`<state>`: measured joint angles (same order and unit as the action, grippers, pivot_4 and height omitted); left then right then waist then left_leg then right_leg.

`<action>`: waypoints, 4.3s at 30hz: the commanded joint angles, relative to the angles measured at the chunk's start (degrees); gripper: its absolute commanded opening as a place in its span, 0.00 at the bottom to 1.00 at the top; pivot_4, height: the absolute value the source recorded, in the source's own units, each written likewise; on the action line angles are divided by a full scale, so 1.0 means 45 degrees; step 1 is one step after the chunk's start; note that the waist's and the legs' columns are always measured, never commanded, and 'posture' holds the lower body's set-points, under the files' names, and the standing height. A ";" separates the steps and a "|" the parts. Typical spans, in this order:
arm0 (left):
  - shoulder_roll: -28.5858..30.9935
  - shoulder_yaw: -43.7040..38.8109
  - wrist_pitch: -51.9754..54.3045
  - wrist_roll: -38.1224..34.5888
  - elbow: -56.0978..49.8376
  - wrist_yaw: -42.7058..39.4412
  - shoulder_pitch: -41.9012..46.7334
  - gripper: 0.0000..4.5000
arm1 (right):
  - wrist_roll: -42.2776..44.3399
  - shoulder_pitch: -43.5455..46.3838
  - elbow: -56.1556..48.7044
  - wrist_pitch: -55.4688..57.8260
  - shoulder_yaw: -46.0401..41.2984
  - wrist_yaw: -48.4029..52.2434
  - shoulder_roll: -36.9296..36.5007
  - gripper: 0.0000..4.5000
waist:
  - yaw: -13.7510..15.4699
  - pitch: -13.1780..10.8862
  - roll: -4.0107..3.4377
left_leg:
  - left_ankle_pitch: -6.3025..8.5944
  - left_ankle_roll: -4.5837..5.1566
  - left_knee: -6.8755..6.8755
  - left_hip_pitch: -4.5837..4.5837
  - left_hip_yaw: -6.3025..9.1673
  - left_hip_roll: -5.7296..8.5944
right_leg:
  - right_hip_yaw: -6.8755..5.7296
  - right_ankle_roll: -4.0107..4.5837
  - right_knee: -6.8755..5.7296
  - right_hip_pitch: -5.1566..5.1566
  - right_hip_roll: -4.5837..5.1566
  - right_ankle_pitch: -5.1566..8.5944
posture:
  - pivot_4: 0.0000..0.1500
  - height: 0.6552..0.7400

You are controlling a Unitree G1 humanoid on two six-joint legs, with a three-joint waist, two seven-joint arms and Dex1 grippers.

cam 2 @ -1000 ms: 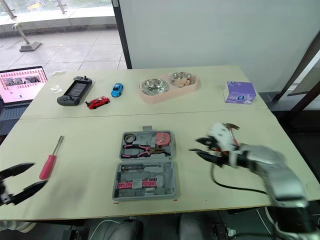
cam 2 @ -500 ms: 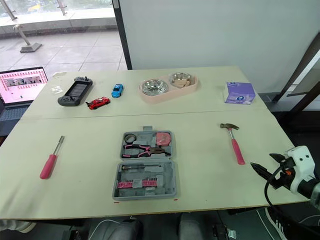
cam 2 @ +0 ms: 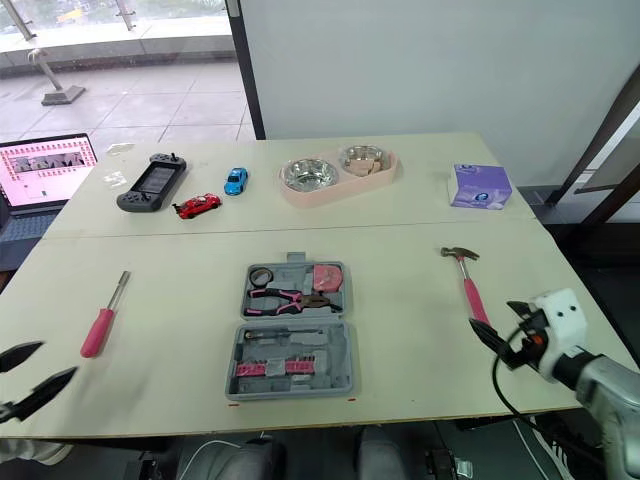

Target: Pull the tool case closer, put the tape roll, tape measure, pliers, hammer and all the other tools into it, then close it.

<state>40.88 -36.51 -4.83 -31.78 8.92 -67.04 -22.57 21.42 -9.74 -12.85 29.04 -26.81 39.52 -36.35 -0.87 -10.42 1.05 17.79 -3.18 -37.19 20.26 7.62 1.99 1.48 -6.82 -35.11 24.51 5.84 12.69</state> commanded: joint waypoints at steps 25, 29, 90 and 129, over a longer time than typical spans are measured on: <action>-0.0417 0.5263 0.3552 -0.1170 -1.0538 0.1974 0.0589 1.00 | -0.2873 0.8976 0.7324 0.4766 0.2862 -0.6822 0.1776 0.94 | -0.0119 0.0003 -0.0081 | -0.0006 0.0002 -0.0007 -0.0001 -0.0008 0.0009 | 0.0008 0.0015 -0.0003 0.0002 -0.0009 -0.0006 | 1.00 0.95; -0.0454 0.5265 0.3475 -0.1078 -1.0632 0.2106 0.0387 1.00 | -0.2876 0.9069 0.7564 0.4443 0.3030 -0.6581 0.1861 0.59 | -0.0082 0.0003 -0.0081 | -0.0006 0.0002 -0.0011 0.0005 -0.0008 0.0009 | 0.0008 0.0005 -0.0001 0.0001 -0.0009 -0.0011 | 1.00 0.95; -0.0202 0.5109 0.3719 -0.1131 -0.9561 0.2289 0.1777 1.00 | -0.3124 0.5369 0.0525 0.7585 0.3996 -0.8563 0.6180 0.01 | -0.0347 0.0049 -0.0035 | -0.0005 0.0003 -0.0002 -0.0016 0.0016 -0.0007 | 0.0005 0.0032 -0.0009 -0.0008 -0.0036 0.0006 | 1.00 0.95; 0.0275 0.4248 0.4041 -0.1465 -0.9629 0.2185 0.1438 1.00 | -0.2701 0.3485 -0.2508 0.8365 0.4790 -0.8782 0.7453 0.28 | -0.0317 -0.0015 -0.0139 | -0.0005 0.0002 0.0002 0.0016 0.0035 -0.0010 | 0.0000 0.0036 0.0000 0.0013 -0.0045 0.0009 | 1.00 0.95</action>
<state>41.65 -15.50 13.47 -37.03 -32.84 -57.01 -16.35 10.31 6.59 -25.48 67.54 -4.27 0.56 -2.05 -2.30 -10.49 0.42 17.76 -3.17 -37.19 20.32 7.78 1.94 1.48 -6.65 -35.11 24.56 5.64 12.74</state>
